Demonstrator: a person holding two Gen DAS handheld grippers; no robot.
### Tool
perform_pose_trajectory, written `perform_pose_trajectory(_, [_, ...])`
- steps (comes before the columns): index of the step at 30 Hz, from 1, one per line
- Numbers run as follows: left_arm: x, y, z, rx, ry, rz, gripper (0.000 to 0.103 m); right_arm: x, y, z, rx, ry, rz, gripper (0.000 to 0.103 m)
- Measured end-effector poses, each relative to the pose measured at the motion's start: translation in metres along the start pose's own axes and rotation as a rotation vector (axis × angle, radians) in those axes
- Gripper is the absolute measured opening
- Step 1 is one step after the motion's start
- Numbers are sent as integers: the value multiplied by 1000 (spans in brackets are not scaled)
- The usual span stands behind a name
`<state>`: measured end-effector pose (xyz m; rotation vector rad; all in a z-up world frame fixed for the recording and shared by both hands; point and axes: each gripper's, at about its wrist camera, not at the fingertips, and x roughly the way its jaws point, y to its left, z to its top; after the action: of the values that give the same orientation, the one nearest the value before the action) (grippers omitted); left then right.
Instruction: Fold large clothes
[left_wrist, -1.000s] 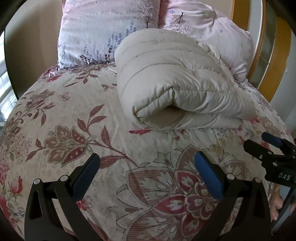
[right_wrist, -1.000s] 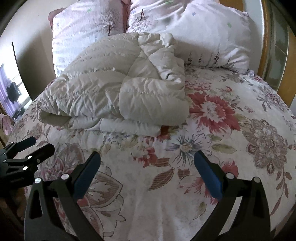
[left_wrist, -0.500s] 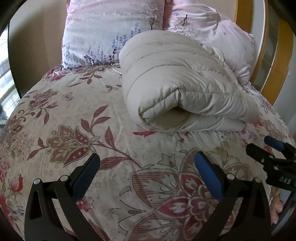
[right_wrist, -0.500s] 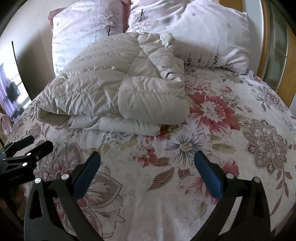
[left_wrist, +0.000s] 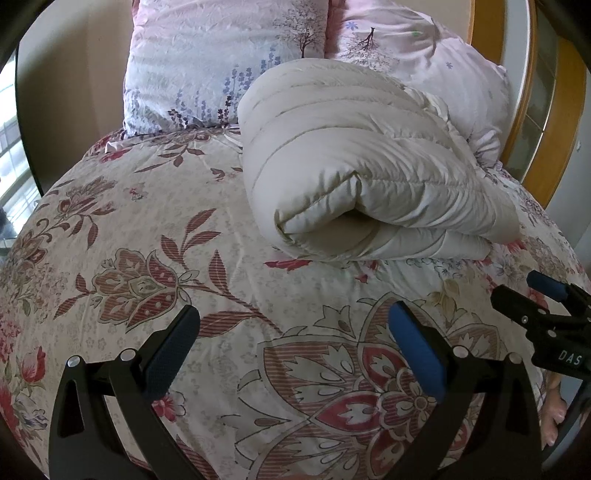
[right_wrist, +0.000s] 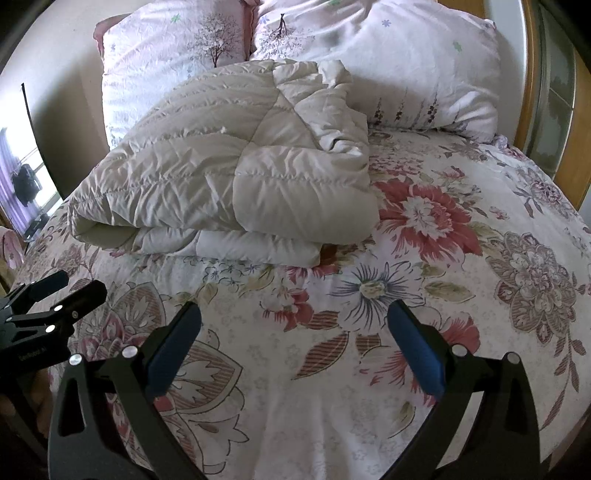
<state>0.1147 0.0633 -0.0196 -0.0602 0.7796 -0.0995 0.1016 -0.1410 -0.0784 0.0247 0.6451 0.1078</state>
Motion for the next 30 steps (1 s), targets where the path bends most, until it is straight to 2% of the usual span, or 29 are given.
perform_pose_trajectory(30, [3,2,0,3,12,-5,102,4,0,-1,7,19,11,101])
